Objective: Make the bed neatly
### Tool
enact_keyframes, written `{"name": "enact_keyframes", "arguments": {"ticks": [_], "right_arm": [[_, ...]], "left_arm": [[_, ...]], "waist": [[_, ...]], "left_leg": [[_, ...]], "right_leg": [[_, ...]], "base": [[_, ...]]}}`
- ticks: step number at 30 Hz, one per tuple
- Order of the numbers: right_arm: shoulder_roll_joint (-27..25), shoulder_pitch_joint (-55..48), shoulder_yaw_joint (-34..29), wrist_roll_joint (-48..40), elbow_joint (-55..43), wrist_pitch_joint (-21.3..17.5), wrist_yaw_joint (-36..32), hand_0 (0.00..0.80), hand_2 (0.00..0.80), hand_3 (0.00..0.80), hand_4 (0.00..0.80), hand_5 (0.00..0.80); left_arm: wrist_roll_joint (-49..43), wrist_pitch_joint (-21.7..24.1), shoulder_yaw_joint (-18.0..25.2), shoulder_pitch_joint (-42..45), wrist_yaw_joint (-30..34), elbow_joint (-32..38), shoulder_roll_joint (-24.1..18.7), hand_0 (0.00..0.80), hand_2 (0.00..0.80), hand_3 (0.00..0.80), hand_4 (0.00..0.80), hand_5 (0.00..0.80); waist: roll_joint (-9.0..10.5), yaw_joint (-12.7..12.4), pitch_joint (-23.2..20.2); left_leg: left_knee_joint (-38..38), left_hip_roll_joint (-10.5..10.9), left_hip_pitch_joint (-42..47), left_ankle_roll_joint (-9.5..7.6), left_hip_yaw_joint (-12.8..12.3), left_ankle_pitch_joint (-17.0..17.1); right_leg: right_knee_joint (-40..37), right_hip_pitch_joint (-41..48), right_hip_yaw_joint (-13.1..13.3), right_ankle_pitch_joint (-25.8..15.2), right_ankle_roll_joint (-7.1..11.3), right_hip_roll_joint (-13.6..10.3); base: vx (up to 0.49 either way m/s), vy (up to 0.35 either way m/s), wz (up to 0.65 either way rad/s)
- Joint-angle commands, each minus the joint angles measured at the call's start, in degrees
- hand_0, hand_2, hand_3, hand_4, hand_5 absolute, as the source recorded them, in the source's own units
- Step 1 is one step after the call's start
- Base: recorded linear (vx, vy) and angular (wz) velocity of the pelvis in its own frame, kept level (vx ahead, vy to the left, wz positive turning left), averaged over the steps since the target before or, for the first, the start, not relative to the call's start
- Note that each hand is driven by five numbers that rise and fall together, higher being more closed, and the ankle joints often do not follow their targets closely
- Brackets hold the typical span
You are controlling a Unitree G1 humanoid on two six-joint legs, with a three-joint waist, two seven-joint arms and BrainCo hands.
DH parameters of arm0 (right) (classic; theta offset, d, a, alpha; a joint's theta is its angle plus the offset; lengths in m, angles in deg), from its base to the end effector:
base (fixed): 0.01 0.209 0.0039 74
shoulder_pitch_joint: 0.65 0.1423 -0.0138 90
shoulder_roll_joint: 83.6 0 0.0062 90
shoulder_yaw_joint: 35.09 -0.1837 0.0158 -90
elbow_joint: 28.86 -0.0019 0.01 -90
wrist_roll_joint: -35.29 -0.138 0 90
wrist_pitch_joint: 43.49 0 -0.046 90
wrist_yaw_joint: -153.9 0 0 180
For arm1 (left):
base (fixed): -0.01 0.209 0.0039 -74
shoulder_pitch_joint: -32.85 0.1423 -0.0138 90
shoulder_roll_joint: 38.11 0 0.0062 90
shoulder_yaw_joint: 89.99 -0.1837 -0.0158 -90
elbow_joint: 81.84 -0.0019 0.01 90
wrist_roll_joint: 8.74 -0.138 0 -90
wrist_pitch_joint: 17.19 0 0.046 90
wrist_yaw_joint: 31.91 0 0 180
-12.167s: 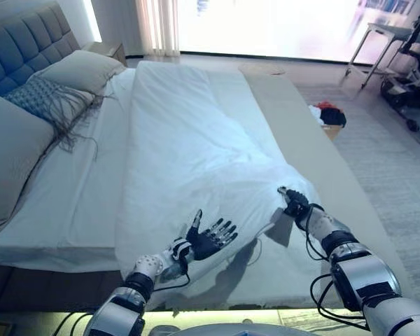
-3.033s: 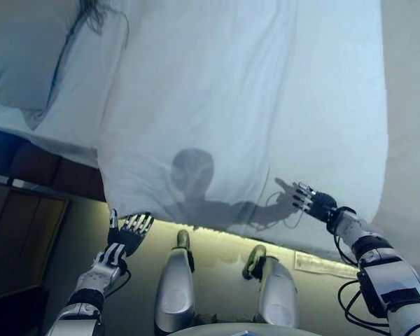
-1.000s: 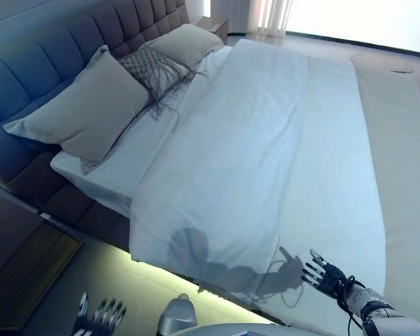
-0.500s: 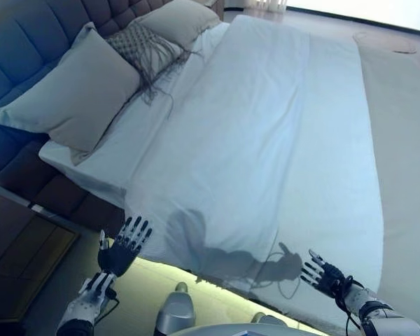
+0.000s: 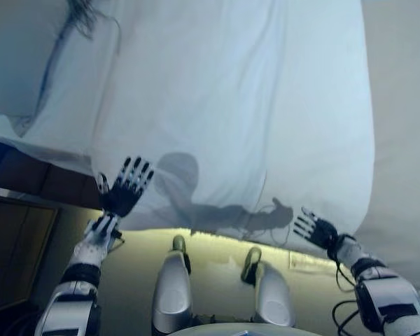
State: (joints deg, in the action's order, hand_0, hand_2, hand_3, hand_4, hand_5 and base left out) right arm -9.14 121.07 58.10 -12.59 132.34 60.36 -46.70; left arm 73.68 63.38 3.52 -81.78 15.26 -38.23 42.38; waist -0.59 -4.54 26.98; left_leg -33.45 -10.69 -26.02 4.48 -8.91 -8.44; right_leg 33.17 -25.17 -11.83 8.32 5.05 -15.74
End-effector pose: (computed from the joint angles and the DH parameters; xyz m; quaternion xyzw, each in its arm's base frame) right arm 0.2443 -0.3039 0.0059 0.2430 0.3113 -0.0708 0.9160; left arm 0.2645 0.2643 0.0292 -0.5199 -0.0793 -0.2007 0.8265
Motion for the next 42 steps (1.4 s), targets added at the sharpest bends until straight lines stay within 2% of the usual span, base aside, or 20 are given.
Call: {"name": "enact_keyframes", "arguments": {"ticks": [1,4,5,9,16,22,29,35,42], "right_arm": [[-2.41,1.8,2.23,-0.55,0.24,-0.04,-0.42,0.0,0.0,0.0,0.0,0.0],[-4.29,4.69,3.6,-0.42,0.46,-0.42,-2.34,0.0,0.0,0.0,0.0,0.0],[-4.84,5.56,3.93,-0.38,0.41,-0.58,-2.57,0.0,0.0,0.0,0.0,0.0],[-6.79,9.16,5.49,-0.77,-0.22,-1.58,-2.69,0.0,0.0,0.0,0.0,0.0],[-10.76,12.34,6.74,-2.76,-1.24,-1.7,-3.55,0.0,0.0,0.0,0.0,0.0],[-11.88,13.04,6.67,-4.33,-2.66,-1.92,-2.54,0.0,0.0,0.0,0.0,0.0],[-12.28,13.41,6.1,-5.24,-3.74,-2.38,-3.04,0.0,0.0,0.0,0.0,0.0],[-14.45,13.02,5.56,-5.5,-4.36,-3.39,-3.51,0.0,0.0,0.0,0.0,0.0],[-16.86,12.77,4.46,-6.65,-3.51,-3.31,-4.46,0.0,0.0,0.0,0.0,0.0]], "left_arm": [[4.97,2.2,-0.49,-4.1,-1.57,-1.67,-1.85,0.0,0.0,0.0,0.0,0.0],[8.62,3.37,-1.53,-7.83,-1.44,-3.06,-2.45,0.0,0.0,0.0,0.0,0.0],[9.69,3.75,-1.75,-8.63,-1.58,-3.2,-2.59,0.0,0.0,0.0,0.0,0.0],[13.1,6.68,-2.27,-12.07,-3.74,-4.05,-3.01,0.0,0.0,0.0,0.0,0.0],[15.03,8.26,-2.4,-15.11,-8.19,-7.07,-6.31,0.0,0.0,0.0,0.0,0.0],[16.05,7.61,-1.5,-14.78,-11.1,-9.28,-8.73,0.0,0.0,0.0,0.0,0.0],[18.2,6.72,1.91,-14.13,-19.72,-13.48,-11.15,0.0,0.0,0.0,0.0,0.0],[16.26,5.28,3.47,-12.13,-19.46,-15.85,-13.83,0.0,0.0,0.0,0.0,0.0],[14.17,4.19,5.55,-12.26,-22.52,-18.41,-18.54,0.0,0.0,0.0,0.0,0.0]], "waist": [[1.22,1.63,-0.53],[1.15,2.34,0.51],[1.08,2.45,0.61],[1.43,2.43,1.72],[3.08,1.42,2.61],[3.87,0.36,2.79],[4.36,-0.64,2.8],[3.92,-0.75,2.8],[3.95,-0.95,2.81]], "left_leg": [[-3.77,-2.78,-5.17,2.11,3.34,-0.16],[-6.4,-3.1,-10.39,2.13,4.07,-1.04],[-7.47,-3.16,-11.55,2.58,4.6,-2.68],[-10.31,-3.26,-19.11,2.75,6.14,-3.3],[-13.5,-2.59,-27.76,2.43,8.46,-3.59],[-14.64,-1.64,-32.7,2.01,9.81,-3.08],[-16.21,-0.75,-36.29,1.73,10.76,-3.03],[-17.06,-0.5,-37.65,1.79,10.68,-2.82],[-19.09,-0.5,-39.64,1.82,11.07,-3.31]], "right_leg": [[4.34,-5.16,3.45,-2.29,2.31,-4.28],[8.27,-11.52,4.89,-1.47,2.09,-3.9],[9.72,-12.89,5.47,0.02,2.49,-3.66],[13.88,-20.57,6.33,0.8,2.03,-2.65],[17.72,-28.49,4.6,1.08,1.59,-2.39],[19.18,-32.69,3.37,0.51,1.54,-2.75],[20.22,-35.32,2.55,0.38,1.66,-3.11],[20.8,-36.47,2.36,0.26,1.67,-3.49],[22.04,-38.16,2.62,0.25,1.65,-3.73]], "base": [[-0.132,0.132,-0.08],[-0.126,0.143,-0.12],[-0.104,0.123,-0.08],[-0.154,0.07,-0.08],[-0.103,0.028,-0.01],[-0.054,0.003,-0.01],[-0.012,-0.02,0.06],[-0.003,0.032,0.07],[0.003,0.017,0.0]]}}
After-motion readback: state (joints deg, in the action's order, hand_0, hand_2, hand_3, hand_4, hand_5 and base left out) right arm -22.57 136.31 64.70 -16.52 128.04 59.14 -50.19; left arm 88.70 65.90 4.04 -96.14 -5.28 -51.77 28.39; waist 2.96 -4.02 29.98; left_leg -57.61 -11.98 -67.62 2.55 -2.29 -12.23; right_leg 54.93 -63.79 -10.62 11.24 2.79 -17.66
